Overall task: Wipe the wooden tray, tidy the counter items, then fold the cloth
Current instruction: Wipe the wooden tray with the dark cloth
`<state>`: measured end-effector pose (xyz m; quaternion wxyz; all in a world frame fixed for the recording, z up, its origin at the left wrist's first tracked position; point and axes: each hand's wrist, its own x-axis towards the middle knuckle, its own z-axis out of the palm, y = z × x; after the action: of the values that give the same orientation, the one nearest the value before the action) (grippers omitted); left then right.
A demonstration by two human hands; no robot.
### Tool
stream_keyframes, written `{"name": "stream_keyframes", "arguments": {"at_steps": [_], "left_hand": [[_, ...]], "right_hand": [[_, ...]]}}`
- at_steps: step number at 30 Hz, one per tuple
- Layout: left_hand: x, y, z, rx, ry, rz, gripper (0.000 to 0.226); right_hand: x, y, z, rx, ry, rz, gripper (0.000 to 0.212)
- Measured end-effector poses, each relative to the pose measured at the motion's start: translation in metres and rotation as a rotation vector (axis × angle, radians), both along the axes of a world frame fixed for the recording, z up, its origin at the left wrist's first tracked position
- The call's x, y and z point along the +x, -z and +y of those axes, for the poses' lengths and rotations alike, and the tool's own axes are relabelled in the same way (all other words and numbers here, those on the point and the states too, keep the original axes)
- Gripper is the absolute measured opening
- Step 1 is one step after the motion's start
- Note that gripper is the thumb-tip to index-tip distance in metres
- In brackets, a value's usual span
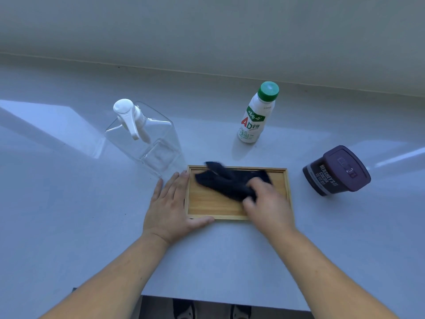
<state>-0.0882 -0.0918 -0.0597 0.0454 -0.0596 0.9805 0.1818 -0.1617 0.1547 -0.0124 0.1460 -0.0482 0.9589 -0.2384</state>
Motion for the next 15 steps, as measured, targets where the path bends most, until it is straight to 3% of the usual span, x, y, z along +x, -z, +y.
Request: {"name": "stream_keyframes", "arguments": {"at_steps": [2,4,7,11,15], "left_hand": [[0.000,0.001,0.000,-0.009,0.008,-0.008,0.139],[0.000,-0.001,0.001,-0.008,0.010,-0.016,0.139],[0.000,-0.003,0.002,-0.003,0.004,0.004,0.133],[-0.001,-0.004,0.002,0.013,0.009,0.010,0.106],[-0.002,-0.004,0.002,0.025,0.001,-0.001,0.114]], "right_hand": [[-0.007,0.000,0.019,0.000,0.267,0.007,0.021],[-0.006,-0.001,0.005,-0.015,0.322,0.024,0.021],[0.010,0.001,-0.055,-0.080,0.089,0.029,0.025],[0.025,0.001,-0.109,-0.132,-0.142,-0.111,0.022],[0.011,-0.008,-0.090,-0.160,-0.279,-0.380,0.018]]}}
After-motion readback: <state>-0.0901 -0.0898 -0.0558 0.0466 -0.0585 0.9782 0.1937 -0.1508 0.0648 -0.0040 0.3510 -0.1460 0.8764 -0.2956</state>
